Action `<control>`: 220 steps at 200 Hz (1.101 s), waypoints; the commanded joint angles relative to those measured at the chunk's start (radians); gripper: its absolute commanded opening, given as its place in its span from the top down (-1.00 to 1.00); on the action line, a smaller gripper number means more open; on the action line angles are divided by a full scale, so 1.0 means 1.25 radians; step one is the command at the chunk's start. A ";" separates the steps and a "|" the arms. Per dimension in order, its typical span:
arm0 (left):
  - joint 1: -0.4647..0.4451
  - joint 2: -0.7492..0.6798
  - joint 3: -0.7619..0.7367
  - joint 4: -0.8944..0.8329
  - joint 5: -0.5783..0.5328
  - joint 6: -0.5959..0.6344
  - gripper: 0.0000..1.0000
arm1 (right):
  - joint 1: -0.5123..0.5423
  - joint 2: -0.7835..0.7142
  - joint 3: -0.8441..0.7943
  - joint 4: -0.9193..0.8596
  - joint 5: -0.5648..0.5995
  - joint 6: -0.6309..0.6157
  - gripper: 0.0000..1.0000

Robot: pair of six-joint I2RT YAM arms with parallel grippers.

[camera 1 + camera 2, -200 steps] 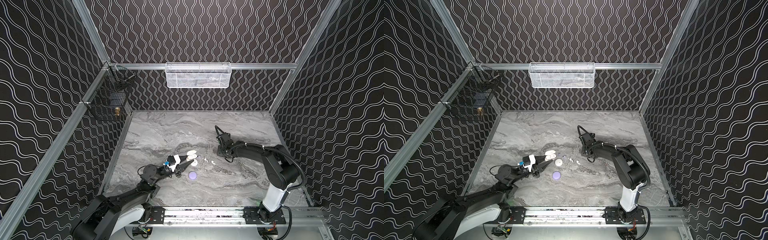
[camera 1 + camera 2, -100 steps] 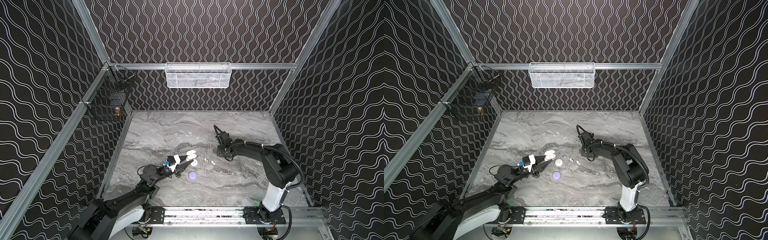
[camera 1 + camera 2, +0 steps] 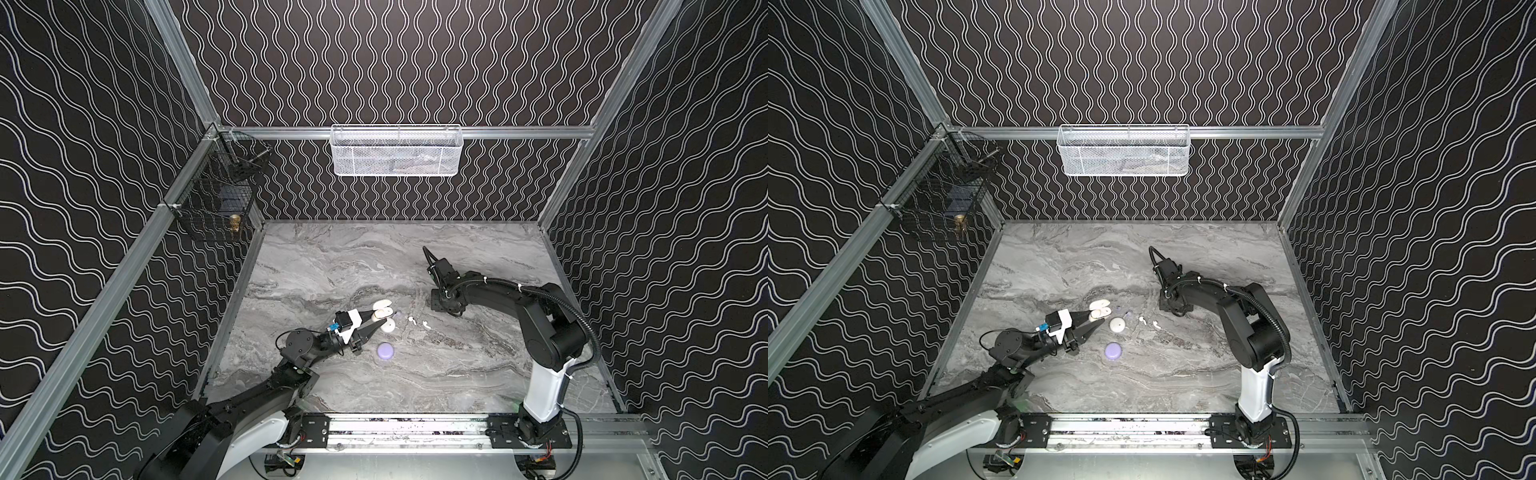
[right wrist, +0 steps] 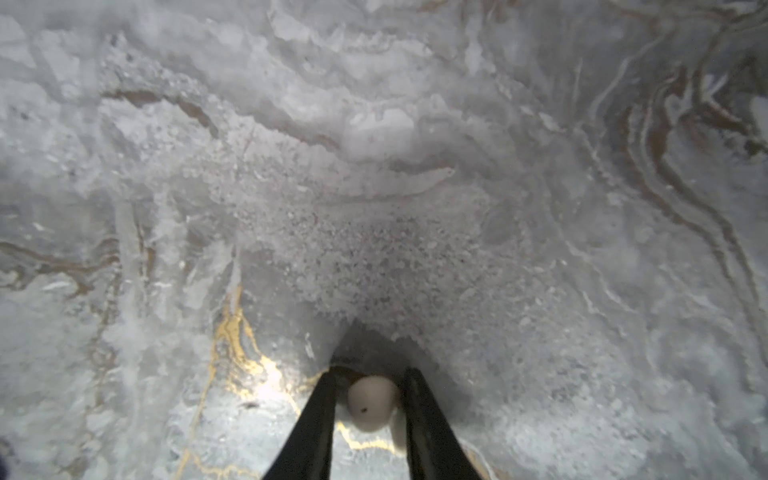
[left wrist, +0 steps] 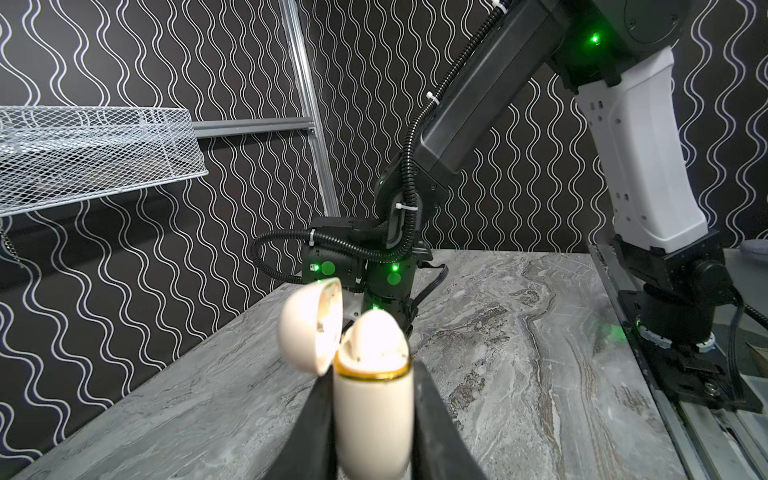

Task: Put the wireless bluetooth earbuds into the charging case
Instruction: 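Lower the right gripper and grasp the second white earbud, then lift the earbud and carry it over the open case in the left gripper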

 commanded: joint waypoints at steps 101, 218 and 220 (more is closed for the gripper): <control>-0.001 -0.002 0.005 0.006 -0.002 0.009 1.00 | 0.001 0.014 -0.016 -0.075 -0.026 0.001 0.74; -0.003 0.123 -0.035 0.261 0.045 -0.043 1.00 | 0.266 -0.421 0.041 -0.135 0.266 0.156 0.89; -0.003 0.126 -0.036 0.268 0.044 -0.045 1.00 | 0.276 -0.425 0.044 -0.135 0.277 0.159 0.89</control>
